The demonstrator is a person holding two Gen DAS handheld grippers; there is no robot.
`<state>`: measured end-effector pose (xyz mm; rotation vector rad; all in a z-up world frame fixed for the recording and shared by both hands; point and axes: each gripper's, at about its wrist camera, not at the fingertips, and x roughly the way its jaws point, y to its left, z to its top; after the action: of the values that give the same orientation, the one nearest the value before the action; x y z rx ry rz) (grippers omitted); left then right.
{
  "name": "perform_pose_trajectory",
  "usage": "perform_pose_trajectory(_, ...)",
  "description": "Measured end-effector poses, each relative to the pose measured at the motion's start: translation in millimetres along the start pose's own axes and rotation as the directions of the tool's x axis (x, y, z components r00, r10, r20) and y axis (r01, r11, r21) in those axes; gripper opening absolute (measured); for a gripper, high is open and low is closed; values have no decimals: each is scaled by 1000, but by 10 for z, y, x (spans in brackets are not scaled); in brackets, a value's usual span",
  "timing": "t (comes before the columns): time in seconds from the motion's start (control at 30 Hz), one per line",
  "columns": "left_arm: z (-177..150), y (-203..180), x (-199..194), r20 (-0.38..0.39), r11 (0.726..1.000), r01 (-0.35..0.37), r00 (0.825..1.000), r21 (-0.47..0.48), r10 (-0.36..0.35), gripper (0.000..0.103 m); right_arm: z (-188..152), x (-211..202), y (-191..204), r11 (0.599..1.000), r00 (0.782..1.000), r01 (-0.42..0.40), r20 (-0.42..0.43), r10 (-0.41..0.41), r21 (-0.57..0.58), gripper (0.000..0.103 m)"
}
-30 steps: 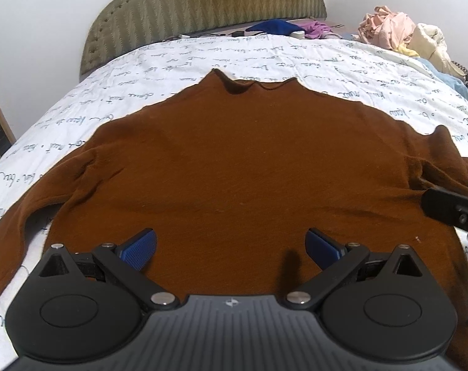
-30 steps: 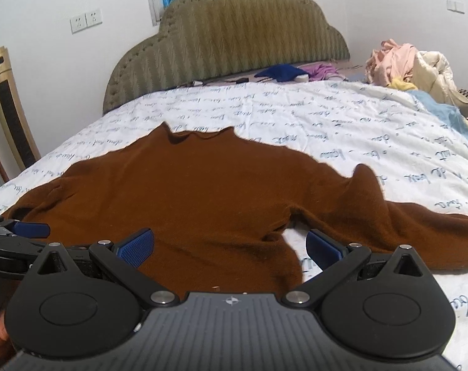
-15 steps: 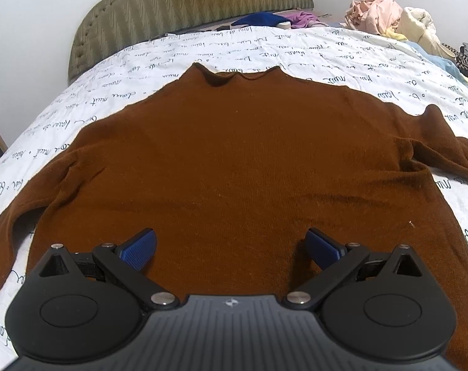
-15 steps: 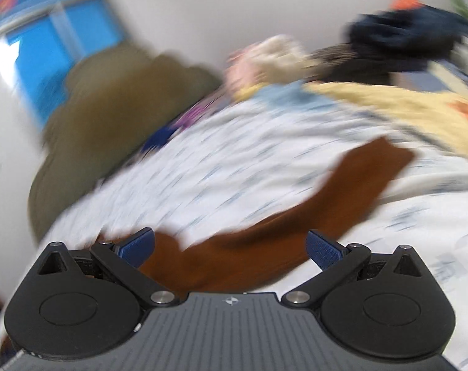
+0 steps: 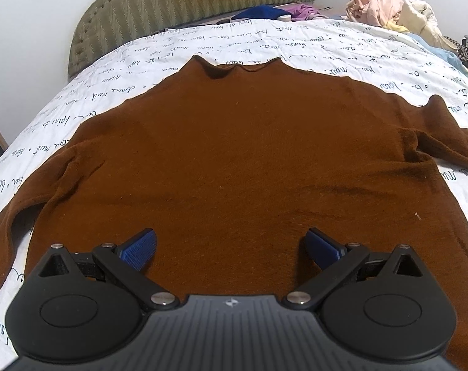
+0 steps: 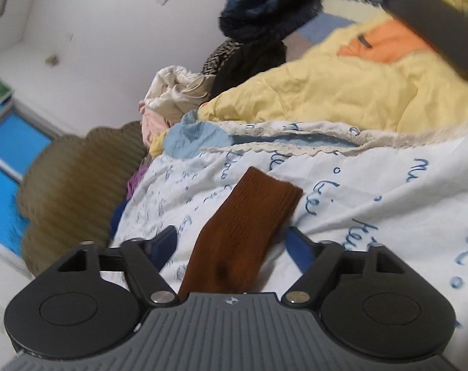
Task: Fold small clothes
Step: 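Grasp the brown sweater's sleeve cuff with the right gripper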
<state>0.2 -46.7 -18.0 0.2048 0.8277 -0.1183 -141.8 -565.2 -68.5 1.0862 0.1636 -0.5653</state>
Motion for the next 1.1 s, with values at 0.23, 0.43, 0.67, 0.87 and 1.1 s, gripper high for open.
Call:
perform_pose_trajectory(0.23, 6, 11, -11, 4, 1000, -12, 1000, 8, 11, 103, 131, 220, -121, 994, 1000, 10, 14, -11, 108, 13)
perform_pose_trajectory(0.43, 23, 81, -35, 15, 1000, -20, 1000, -1, 20, 103, 158, -119, 194, 991, 983, 108, 158, -94, -83, 11)
perform_pose_trajectory(0.67, 21, 202, -56, 31, 999, -24, 999, -27, 25, 103, 130, -647, 748, 949, 923, 173, 379, -63, -264, 11)
perform_pose_trajectory(0.87, 3, 307, -54, 34, 999, -31, 999, -42, 32, 103, -426, -551, 1453, 868, 971, 12, 213, 109, -497, 11)
perform_pose_trajectory(1.1, -22, 520, -64, 39, 994, -65, 997, -83, 68, 103, -1266, -230, 2205, 748, 973, -204, -46, 226, -631, 11)
